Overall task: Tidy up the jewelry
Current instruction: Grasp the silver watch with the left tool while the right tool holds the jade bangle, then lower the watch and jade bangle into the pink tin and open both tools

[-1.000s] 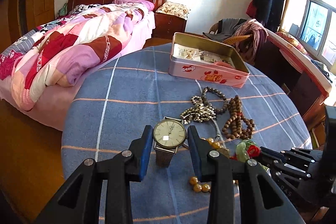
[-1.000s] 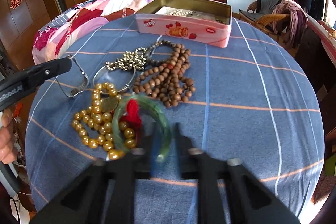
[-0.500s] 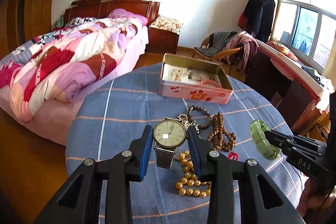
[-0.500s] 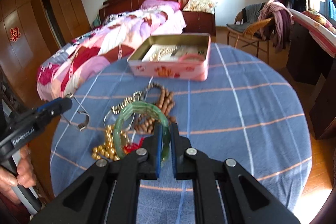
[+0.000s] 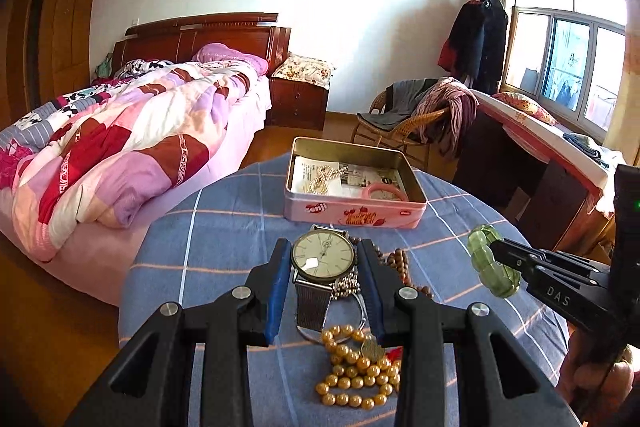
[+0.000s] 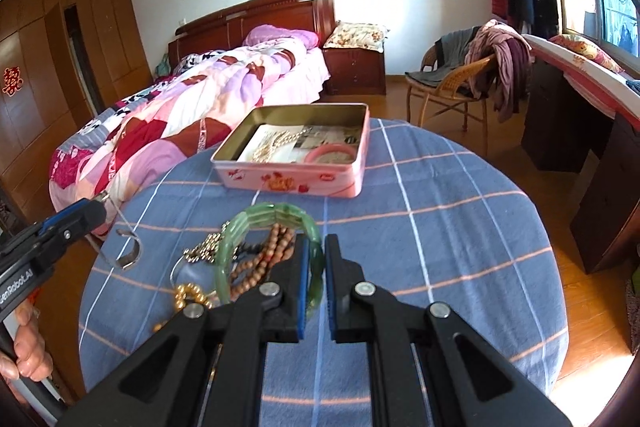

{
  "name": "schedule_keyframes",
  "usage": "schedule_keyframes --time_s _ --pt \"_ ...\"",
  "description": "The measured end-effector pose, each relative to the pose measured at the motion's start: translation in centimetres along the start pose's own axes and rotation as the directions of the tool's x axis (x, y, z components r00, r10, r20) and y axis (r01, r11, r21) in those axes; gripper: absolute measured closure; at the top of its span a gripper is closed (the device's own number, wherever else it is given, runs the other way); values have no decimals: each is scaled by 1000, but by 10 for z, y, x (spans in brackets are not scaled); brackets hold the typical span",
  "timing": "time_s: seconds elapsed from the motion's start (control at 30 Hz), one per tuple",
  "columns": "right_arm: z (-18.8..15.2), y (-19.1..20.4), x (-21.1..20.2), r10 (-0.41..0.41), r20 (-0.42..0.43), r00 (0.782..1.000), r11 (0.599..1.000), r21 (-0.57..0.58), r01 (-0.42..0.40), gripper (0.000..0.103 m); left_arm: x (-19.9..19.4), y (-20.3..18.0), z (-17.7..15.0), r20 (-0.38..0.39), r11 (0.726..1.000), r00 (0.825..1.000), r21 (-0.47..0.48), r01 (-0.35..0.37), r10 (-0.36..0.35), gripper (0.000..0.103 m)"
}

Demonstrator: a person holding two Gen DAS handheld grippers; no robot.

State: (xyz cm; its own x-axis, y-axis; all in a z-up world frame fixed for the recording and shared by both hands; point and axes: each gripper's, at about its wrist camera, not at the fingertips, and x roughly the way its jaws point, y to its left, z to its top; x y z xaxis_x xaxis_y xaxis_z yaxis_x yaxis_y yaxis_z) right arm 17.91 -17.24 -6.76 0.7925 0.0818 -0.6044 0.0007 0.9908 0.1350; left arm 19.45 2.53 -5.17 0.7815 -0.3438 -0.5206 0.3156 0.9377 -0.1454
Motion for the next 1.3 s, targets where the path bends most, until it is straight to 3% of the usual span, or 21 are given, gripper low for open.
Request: schedule_keyframes --time_s 0.3,0.87,1.13,1.3 --pt "22 -11 25 -27 16 1000 999 21 27 92 37 -5 13 -19 1000 1000 -7 5 -6 69" --pt "73 -15 78 -70 96 993 997 47 66 92 100 -15 65 51 999 998 -4 47 -47 69" --pt "94 -17 119 -112 87 990 993 49 108 92 132 -20 89 68 997 995 9 72 -73 69" --pt "96 -17 149 -138 43 989 990 35 137 92 166 -21 92 31 998 998 23 63 -63 69"
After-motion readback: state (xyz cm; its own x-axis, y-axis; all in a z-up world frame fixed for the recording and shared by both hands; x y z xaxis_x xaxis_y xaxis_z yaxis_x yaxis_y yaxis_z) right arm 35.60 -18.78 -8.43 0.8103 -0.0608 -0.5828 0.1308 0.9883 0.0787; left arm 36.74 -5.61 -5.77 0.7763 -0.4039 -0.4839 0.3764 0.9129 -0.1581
